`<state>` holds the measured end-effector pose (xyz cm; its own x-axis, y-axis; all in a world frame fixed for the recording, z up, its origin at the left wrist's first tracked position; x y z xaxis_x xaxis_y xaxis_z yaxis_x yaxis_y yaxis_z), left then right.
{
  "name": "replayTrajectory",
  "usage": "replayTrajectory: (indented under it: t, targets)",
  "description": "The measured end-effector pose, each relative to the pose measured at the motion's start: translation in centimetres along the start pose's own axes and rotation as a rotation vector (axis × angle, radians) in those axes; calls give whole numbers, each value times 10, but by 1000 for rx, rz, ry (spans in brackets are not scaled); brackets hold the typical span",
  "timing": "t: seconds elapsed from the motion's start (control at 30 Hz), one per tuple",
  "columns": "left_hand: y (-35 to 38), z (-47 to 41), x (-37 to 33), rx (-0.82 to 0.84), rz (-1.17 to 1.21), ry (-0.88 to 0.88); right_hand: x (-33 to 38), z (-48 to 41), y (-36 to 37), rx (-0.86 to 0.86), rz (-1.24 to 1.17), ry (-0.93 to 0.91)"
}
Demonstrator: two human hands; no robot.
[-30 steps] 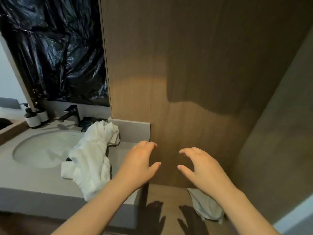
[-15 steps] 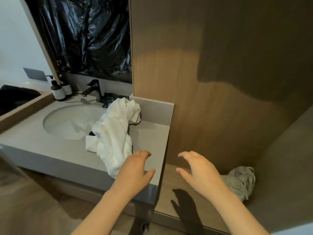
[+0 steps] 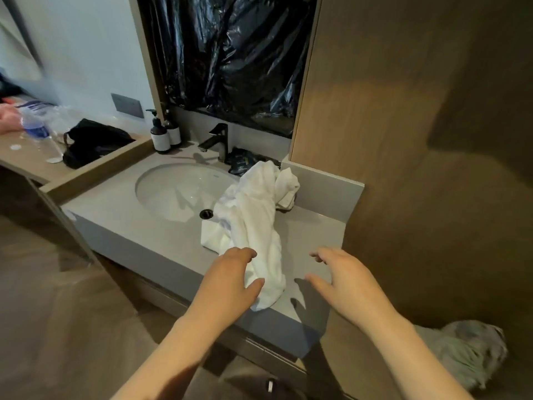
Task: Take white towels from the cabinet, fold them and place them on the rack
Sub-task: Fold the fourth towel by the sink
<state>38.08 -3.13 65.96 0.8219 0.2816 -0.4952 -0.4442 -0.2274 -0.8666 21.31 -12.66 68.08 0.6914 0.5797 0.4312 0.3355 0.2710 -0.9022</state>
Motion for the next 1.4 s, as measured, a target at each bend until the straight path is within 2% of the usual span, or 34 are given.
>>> replayTrajectory:
  t: [0.33,0.57,0.87,1.07,1.4]
  targets:
    - [-22,-33,50,-110,15,-121,28,-81,27,86,-35,-94]
    - [-19,-88,65,-108,8,-233,9,-147,36,131,-41,-82]
    - [-20,-156,57,-143,-41,-243,-20,-224,47,170,-103,-127]
    - [-12,-182,60,-109,-56,-246,-47,-247,57,176,-188,-59]
    - [12,-233,63,20,-73,-110,-77,-249,63,74,-189,151]
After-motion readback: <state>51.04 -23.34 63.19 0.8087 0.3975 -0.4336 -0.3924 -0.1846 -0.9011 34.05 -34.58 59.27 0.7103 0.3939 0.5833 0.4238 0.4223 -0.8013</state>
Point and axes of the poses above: each hand's wrist, its own z-axis away from the middle knuckle, its own y-axis out of the palm, x = y × z, the point moved 8 cm from there along -z, towards the middle knuckle, and after that the axes turned 5 degrees about -z, right-handed, at the moved point
